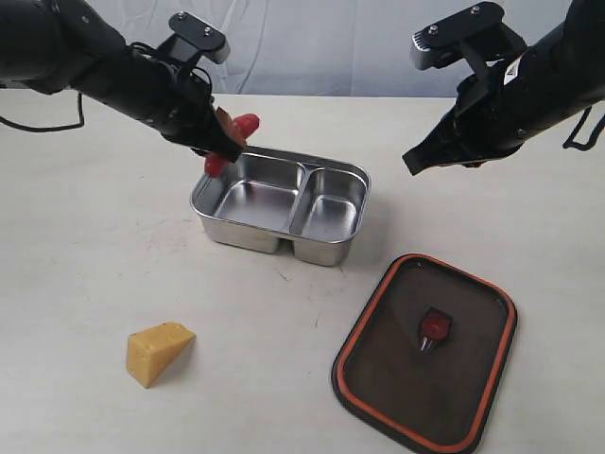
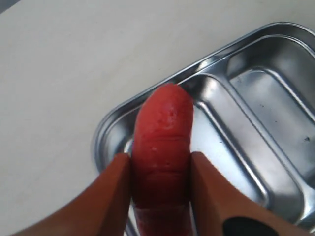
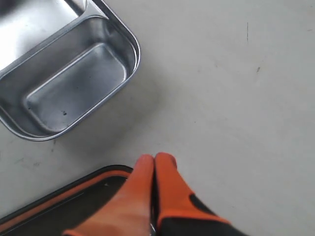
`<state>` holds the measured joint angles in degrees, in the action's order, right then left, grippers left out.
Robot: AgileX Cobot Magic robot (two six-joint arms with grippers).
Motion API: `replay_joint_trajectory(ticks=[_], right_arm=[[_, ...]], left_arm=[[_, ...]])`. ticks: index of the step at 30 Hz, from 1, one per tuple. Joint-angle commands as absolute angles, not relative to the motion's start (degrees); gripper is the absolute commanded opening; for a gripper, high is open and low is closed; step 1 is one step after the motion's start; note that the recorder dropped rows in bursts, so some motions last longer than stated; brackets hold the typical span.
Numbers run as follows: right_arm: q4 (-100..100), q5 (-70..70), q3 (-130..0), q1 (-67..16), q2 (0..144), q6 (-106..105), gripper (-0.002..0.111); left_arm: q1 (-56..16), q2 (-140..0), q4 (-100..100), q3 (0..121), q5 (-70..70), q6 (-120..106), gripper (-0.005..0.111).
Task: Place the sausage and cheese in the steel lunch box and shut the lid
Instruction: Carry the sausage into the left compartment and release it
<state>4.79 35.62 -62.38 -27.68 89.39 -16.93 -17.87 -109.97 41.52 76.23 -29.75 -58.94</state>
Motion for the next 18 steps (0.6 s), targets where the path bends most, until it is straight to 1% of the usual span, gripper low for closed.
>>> replay_joint_trajectory(ticks=[1,3,8,11,14,18], right_arm=[[4.50,35.97,-62.48,-27.31,88.92,-16.97,-0.001],[4.50,35.97,-62.48,-27.31,88.92,-16.97,-0.001],[4.50,35.97,-62.48,-27.31,88.92,-16.97,-0.001],[4.50,35.97,-62.48,-27.31,88.92,-16.97,-0.001],[4.50,35.97,-62.48,-27.31,88.92,-16.97,-0.001],[4.37,36.34,-62.48,-27.31,88.92,-16.97,-0.001]], left_arm=[[-19.53,-111.66,42.67,77.23,-33.17,-59.20,0.004],[-19.65,-112.24,43.07,77.23,-33.48,-59.20,0.012],[-19.65,-112.64,43.17,77.23,-33.48,-59.20,0.047],[-19.65,-112.64,43.17,77.23,-33.70,-59.20,0.061],[-19.65,-112.64,43.17,77.23,-33.70,-59.20,0.067],[-19.65,-112.07,42.14,77.49,-37.02,-59.20,0.067]])
